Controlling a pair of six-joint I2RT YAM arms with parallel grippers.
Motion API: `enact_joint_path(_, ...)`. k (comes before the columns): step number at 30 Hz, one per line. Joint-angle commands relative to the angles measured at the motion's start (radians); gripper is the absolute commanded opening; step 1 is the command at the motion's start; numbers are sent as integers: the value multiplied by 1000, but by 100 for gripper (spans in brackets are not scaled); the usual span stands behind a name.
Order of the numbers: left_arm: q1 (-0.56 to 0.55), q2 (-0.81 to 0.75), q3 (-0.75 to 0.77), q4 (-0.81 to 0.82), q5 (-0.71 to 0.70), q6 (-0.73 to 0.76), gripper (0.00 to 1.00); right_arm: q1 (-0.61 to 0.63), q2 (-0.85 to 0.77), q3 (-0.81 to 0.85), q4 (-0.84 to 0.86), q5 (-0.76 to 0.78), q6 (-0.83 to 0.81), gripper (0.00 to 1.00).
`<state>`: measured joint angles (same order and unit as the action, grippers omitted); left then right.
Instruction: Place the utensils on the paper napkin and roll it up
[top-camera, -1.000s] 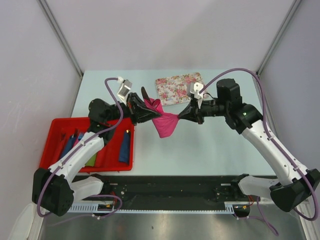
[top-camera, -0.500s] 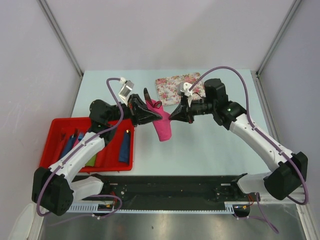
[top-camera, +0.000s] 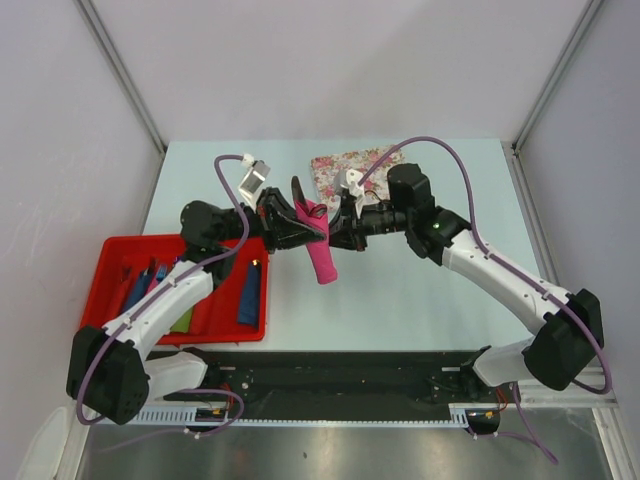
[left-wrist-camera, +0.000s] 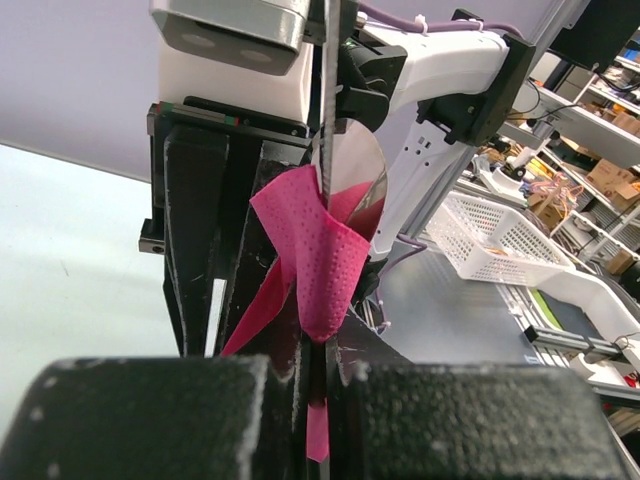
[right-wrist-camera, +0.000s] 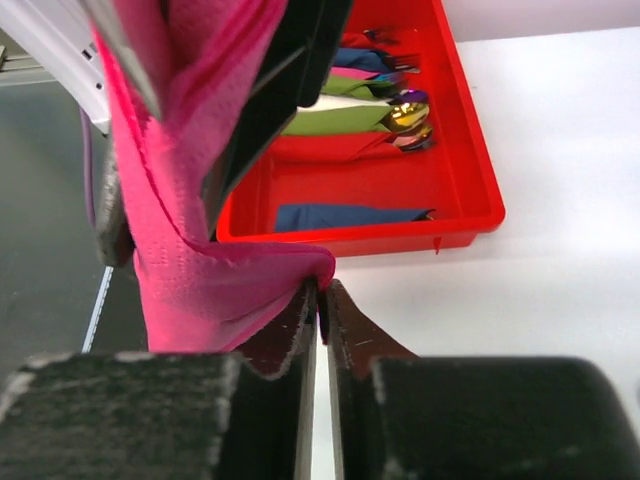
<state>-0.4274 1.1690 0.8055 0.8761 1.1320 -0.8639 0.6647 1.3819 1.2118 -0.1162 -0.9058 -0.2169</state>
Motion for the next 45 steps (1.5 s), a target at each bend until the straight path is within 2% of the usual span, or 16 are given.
enact_joint_path(1,-10,-20,24,28,-29,2,0,-5,8,9,52,82,8,16)
enact_joint_path(3,-1,-31,23,-52,-72,78,0,-31,-7,25,18,114,8,20)
enact_joint_path(4,13,-37,21,-86,-133,97,0,-45,-15,34,0,131,11,25)
enact_joint_path(7,38,-46,20,-207,-257,160,0,-111,-33,84,-85,194,25,29)
enact_joint_path(14,59,-43,35,-321,-449,229,0,-217,-95,186,-192,442,70,43)
enact_joint_path(17,58,-28,50,-339,-485,230,0,-220,-138,189,-182,427,100,51)
enact_joint_path(21,58,-8,69,-345,-508,220,0,-194,-162,184,-157,403,168,62)
enact_joint_path(23,58,-5,73,-339,-512,203,0,-171,-164,173,-134,384,191,64)
enact_joint_path(29,58,1,67,-252,-474,149,0,-103,-135,124,-53,298,258,65)
enact_joint_path(34,58,1,73,-204,-451,123,0,-42,-118,60,79,283,278,66)
enact_joint_path(45,56,-8,73,-120,-384,92,0,-24,-66,22,154,263,274,69)
